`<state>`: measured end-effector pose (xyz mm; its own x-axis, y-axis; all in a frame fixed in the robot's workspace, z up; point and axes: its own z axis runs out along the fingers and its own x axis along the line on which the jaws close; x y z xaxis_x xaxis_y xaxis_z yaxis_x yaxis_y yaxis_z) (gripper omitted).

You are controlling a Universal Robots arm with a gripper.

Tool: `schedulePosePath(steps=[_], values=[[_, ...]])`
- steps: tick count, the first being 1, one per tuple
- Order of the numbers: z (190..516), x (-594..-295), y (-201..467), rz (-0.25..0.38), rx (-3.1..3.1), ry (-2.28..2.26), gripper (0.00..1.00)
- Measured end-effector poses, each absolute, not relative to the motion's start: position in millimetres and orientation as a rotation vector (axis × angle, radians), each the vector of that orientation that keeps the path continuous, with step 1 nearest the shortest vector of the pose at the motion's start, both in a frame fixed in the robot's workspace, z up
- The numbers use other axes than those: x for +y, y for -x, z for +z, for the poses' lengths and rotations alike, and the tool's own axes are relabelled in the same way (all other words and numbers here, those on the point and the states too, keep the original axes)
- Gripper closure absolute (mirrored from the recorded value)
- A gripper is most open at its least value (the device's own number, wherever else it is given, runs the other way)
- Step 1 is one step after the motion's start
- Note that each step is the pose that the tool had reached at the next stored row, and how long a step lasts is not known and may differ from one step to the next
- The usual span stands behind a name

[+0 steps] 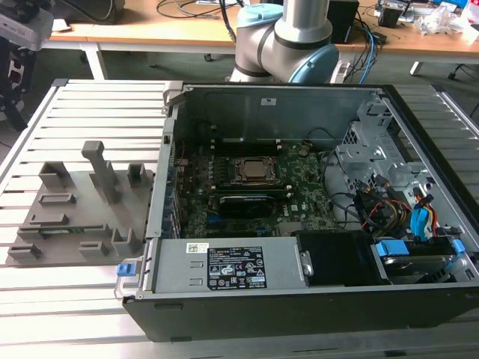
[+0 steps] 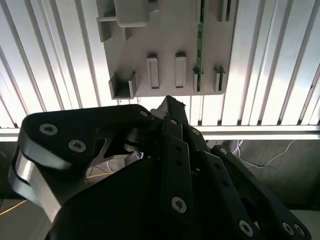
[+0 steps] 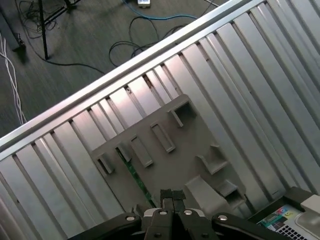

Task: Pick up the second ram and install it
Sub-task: 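Pick up the second ram and move it above second insertion slot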

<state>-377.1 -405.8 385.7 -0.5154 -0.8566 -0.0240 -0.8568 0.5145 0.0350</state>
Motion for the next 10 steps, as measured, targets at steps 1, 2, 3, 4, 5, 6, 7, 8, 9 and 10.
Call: schedulePosePath(steps=[1, 2, 3, 4, 5, 6, 7, 8, 9, 10], values=[[385.7, -405.8, 377.1, 0.066, 2.725, 1.555, 0.89], [385.7, -405.8, 377.1, 0.066, 2.719, 1.565, 0.89], [385.7, -405.8, 377.1, 0.066, 2.709, 1.583, 0.89], [385.7, -405.8, 377.1, 0.066, 2.704, 1.593, 0.89], [385.7, -405.8, 377.1, 0.066, 2.695, 1.608, 0.89], [385.7, -405.8, 377.1, 0.067, 2.685, 1.624, 0.89], [385.7, -405.8, 377.1, 0.067, 2.678, 1.636, 0.89], [385.7, -405.8, 377.1, 0.067, 2.673, 1.645, 0.89], [385.7, -405.8, 377.1, 0.067, 2.657, 1.671, 0.89], [385.7, -405.8, 377.1, 0.067, 2.645, 1.692, 0.89]])
